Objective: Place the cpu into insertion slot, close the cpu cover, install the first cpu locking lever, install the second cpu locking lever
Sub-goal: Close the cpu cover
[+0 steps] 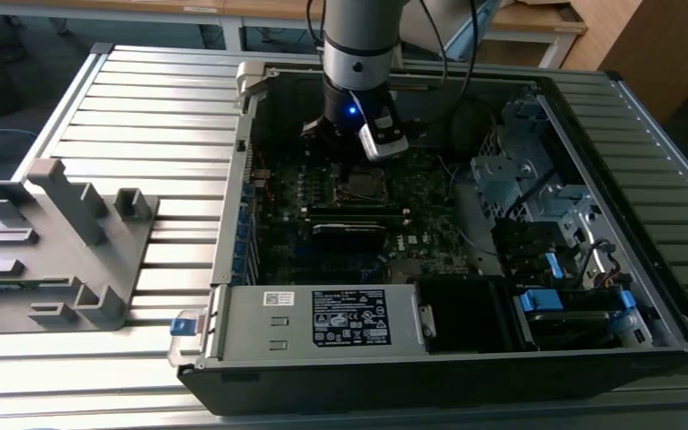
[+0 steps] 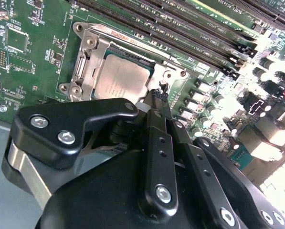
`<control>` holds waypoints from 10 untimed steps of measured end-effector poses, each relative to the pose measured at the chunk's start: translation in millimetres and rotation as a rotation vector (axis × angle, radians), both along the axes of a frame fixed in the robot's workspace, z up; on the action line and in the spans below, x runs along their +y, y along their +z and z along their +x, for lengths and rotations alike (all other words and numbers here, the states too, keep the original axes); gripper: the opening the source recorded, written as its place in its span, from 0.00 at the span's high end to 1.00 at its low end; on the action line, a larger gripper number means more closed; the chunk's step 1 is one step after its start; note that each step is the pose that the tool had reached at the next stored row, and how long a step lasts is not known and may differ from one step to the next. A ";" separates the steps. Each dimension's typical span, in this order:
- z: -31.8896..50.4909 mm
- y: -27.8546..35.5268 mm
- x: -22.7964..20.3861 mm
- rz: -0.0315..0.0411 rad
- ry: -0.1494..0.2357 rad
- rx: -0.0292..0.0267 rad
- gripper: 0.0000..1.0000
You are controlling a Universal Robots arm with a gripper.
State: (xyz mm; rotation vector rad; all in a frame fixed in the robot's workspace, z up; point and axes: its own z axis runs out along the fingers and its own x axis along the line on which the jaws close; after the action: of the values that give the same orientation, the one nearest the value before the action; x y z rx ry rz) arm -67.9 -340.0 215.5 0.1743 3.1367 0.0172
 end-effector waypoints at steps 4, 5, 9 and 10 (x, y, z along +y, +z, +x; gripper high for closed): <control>8.5 -0.1 0.0 0.0000 0.000 -0.0001 0.89; 11.6 -0.2 0.0 0.0001 0.000 -0.0001 0.89; 22.4 -0.3 0.0 0.0000 0.000 -0.0001 0.89; 23.7 -0.4 0.0 0.0001 0.000 -0.0001 0.89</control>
State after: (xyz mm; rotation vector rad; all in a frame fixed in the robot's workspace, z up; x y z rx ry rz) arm -44.2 -340.0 215.2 0.1745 3.1366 0.0173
